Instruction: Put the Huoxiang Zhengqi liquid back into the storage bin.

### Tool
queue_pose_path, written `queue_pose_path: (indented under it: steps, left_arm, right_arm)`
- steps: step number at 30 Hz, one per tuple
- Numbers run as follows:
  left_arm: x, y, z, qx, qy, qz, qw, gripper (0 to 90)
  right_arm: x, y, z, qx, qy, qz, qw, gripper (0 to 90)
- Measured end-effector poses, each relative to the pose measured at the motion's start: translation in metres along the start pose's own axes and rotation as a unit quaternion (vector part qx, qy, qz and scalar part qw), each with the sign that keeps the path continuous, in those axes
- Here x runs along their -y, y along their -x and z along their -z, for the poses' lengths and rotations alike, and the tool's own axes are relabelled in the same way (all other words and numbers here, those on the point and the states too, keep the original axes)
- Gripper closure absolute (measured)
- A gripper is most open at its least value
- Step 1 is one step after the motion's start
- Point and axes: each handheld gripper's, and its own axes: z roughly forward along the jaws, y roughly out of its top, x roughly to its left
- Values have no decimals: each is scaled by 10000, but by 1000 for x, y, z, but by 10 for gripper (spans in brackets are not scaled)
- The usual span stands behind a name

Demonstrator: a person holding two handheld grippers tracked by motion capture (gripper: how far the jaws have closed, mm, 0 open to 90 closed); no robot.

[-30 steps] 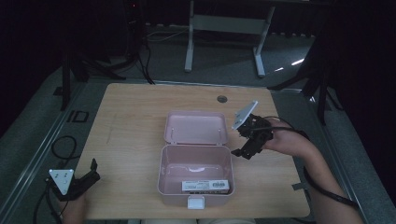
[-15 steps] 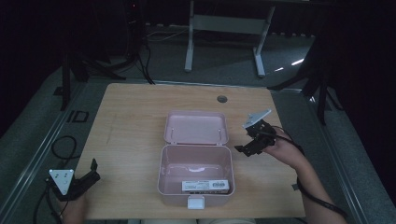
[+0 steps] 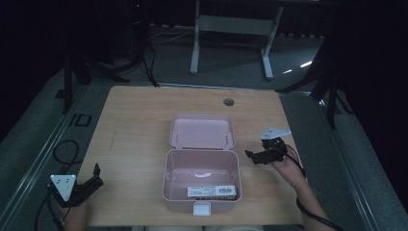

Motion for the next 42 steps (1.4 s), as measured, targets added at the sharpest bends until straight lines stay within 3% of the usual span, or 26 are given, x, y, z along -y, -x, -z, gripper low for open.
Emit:
queue_pose_path:
  steps: [5, 12, 18, 27, 37, 41, 42]
  left_arm:
    - [0, 0, 0, -1, -4, 3, 10000, 21]
    - [0, 0, 0, -8, -9, -6, 10000, 21]
    - [0, 0, 0, -6, -11, 9, 10000, 22]
    - [0, 0, 0, -4, -1, 5, 10000, 21]
    - [0, 0, 0, 0, 1, 19, 10000, 21]
    - [0, 0, 0, 5, 4, 20, 10000, 21]
    - [0, 0, 0, 9, 2, 21, 10000, 21]
  right_arm:
    - [20, 4, 1, 225, 344, -255, 9988, 109]
    - [41, 11, 6, 442, 593, -617, 9954, 109]
    - [58, 17, 11, 614, 672, -925, 9915, 109]
    - [75, 27, 16, 855, 673, -1191, 9869, 109]
    - [87, 33, 27, 1402, 922, -1529, 9739, 109]
    - [93, 32, 31, 1906, 1035, -1692, 9614, 109]
    - [94, 32, 31, 1982, 1055, -1683, 9598, 109]
